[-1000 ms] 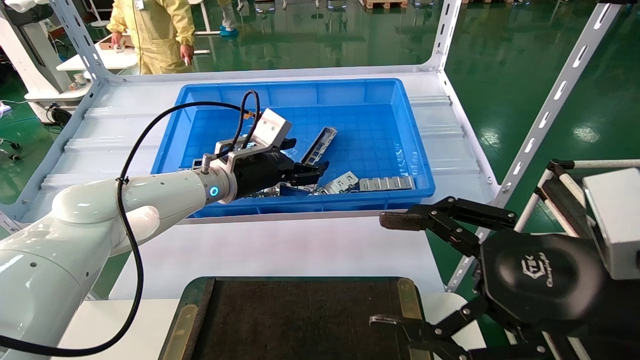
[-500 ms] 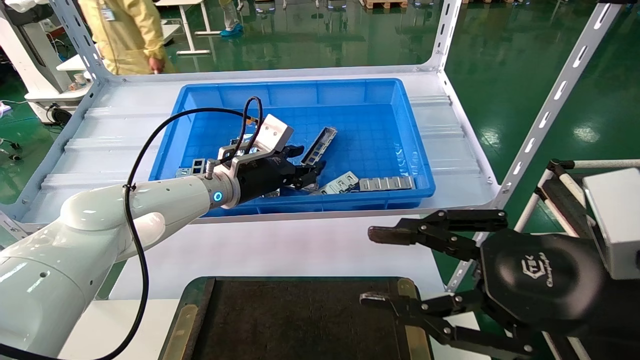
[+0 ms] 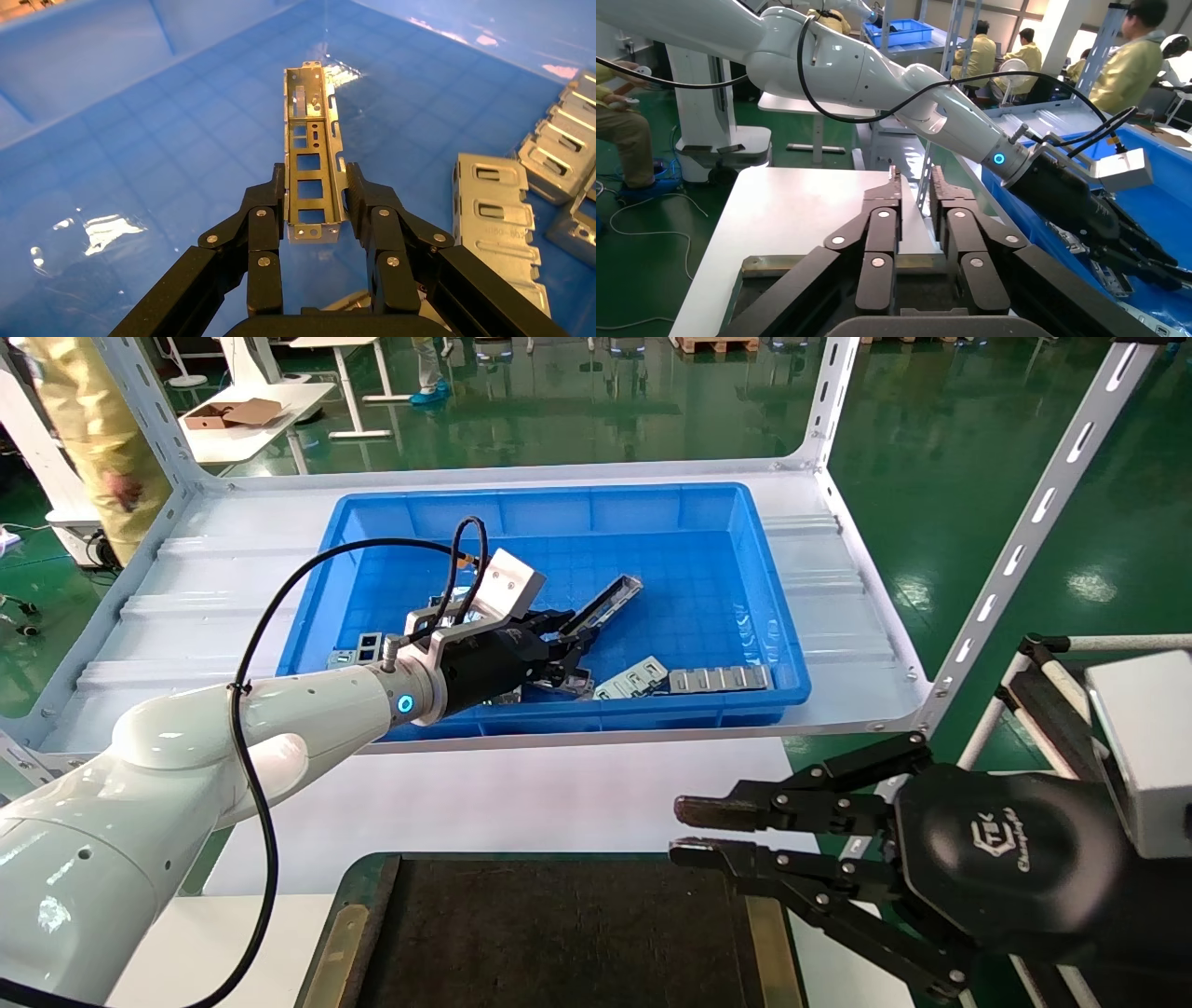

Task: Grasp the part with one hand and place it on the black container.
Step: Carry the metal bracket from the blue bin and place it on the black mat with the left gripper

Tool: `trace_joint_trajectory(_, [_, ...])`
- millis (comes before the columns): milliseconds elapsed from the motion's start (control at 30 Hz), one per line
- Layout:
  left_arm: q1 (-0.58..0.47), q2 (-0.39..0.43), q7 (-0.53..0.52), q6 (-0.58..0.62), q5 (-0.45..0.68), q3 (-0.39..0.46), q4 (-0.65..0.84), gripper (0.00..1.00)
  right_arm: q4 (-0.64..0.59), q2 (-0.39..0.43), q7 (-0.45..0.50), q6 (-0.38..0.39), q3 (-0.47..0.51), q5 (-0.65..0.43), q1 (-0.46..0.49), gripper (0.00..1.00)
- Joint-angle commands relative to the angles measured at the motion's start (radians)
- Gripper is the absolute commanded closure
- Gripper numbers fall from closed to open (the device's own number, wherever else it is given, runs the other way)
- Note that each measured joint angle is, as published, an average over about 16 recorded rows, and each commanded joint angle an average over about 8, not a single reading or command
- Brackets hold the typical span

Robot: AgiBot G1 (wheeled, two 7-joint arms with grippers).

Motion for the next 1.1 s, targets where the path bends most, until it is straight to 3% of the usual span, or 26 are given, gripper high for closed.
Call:
trace_joint_trajectory(33, [-0.002, -0.001, 0.007, -0.002, -0.012, 0.004, 0.0, 1.0, 0.0, 0.0, 0.0, 0.0, 0.0, 0.0, 0.0, 1.0])
trace_joint_trajectory(233, [-0.029, -0.02, 0.069, 0.092, -0.061, -0.014, 0.0, 1.0, 0.0, 0.0, 0.0, 0.0, 0.0, 0.0, 0.0, 1.0])
trace_joint_trajectory(533, [-0.056, -0.098, 0.147, 0.354, -0.131, -0.052, -0.016, 1.0, 0.0, 0.0, 0.0, 0.0, 0.0, 0.0, 0.0, 1.0])
trace_joint_trajectory(833, [-0.039, -0.197, 0.123, 0.578, -0.157, -0.054, -0.096, 1.0, 0.0, 0.0, 0.0, 0.0, 0.0, 0.0, 0.0, 1.0])
trace_joint_trajectory(1100, [0.054, -0.274, 0.069, 0.636, -0.183, -0.054, -0.268, 1.0, 0.0, 0.0, 0.0, 0.0, -0.001, 0.0, 0.0, 1.0])
